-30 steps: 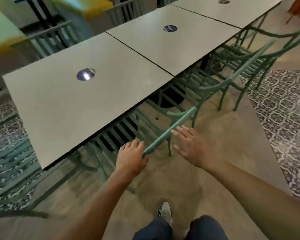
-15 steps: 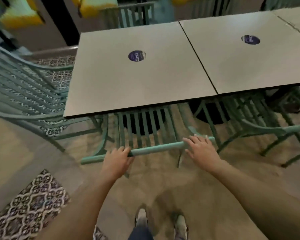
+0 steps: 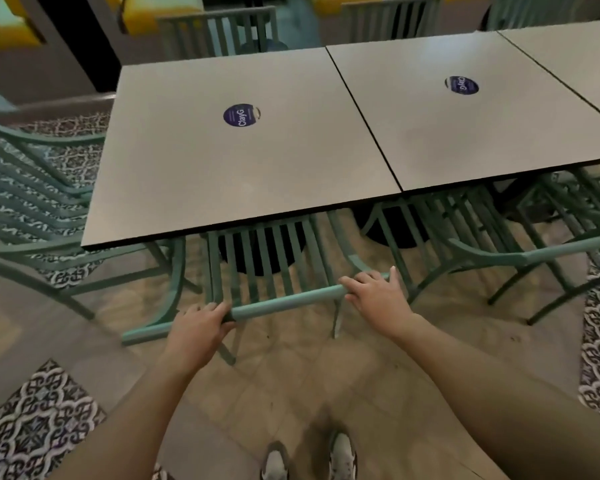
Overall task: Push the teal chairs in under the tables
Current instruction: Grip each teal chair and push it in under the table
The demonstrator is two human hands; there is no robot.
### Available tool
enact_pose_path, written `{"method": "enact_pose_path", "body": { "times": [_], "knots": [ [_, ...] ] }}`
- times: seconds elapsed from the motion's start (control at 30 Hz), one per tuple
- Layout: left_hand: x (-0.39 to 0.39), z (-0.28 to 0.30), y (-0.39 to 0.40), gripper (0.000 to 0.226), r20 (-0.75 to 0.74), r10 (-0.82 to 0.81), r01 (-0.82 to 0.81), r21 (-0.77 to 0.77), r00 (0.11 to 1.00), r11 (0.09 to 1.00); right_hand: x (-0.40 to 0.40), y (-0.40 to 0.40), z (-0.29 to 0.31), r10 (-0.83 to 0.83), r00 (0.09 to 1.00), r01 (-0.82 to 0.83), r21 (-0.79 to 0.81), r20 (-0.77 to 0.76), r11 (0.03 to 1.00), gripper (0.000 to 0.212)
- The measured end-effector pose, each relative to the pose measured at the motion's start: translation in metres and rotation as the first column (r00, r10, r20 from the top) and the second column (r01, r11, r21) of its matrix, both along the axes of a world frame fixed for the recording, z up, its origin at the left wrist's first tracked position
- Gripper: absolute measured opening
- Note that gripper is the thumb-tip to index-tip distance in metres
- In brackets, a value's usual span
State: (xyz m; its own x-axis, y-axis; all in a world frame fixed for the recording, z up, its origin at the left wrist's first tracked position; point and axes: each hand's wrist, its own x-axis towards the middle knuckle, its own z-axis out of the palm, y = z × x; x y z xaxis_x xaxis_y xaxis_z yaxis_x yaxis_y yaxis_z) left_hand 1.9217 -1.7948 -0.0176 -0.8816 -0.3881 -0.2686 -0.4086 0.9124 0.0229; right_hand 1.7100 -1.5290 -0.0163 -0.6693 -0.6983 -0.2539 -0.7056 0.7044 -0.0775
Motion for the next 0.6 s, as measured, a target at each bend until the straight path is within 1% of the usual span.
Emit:
{"method": "enact_pose_path", "body": {
  "times": [0.07, 0.2, 0.3, 0.4, 0.43, 0.5, 0.6],
  "knots": [
    [0.0, 0.001, 0.0, 0.03, -0.007, 0.009, -0.008, 0.017, 1.0, 1.0, 0.003, -0.003, 0.0, -0.028, 1.0, 0.028, -0.008, 0.005, 1.0, 0.04],
    [-0.004, 0.008, 0.002, 0.03, 0.038, -0.003, 0.001, 0.051, 0.999, 0.999, 0.013, -0.004, 0.008, -0.121, 0.992, 0.122, -0.022, 0.026, 0.992, 0.045],
    [-0.021, 0.018, 0.014, 0.037, 0.034, -0.03, 0.027, 0.085, 0.999, 0.996, 0.022, 0.012, 0.019, -0.195, 0.98, 0.197, -0.098, 0.029, 0.976, 0.05],
    [-0.068, 0.034, 0.045, 0.058, -0.021, -0.146, 0.147, 0.049, 0.989, 0.988, 0.024, 0.054, 0.032, -0.298, 0.954, 0.297, -0.214, 0.031, 0.93, 0.053],
    [-0.084, 0.041, 0.058, 0.061, -0.047, -0.188, 0.19, 0.04, 0.981, 0.981, 0.024, 0.07, 0.035, -0.334, 0.942, 0.332, -0.235, 0.033, 0.914, 0.054],
    [-0.119, 0.061, 0.098, 0.06, -0.101, -0.315, 0.317, 0.004, 0.944, 0.948, 0.02, 0.116, 0.041, -0.424, 0.906, 0.41, -0.263, 0.006, 0.873, 0.056],
    [-0.156, 0.089, 0.158, 0.055, -0.165, -0.428, 0.43, -0.021, 0.889, 0.902, 0.005, 0.181, 0.05, -0.529, 0.848, 0.504, -0.295, -0.008, 0.812, 0.057]
  ]
}}
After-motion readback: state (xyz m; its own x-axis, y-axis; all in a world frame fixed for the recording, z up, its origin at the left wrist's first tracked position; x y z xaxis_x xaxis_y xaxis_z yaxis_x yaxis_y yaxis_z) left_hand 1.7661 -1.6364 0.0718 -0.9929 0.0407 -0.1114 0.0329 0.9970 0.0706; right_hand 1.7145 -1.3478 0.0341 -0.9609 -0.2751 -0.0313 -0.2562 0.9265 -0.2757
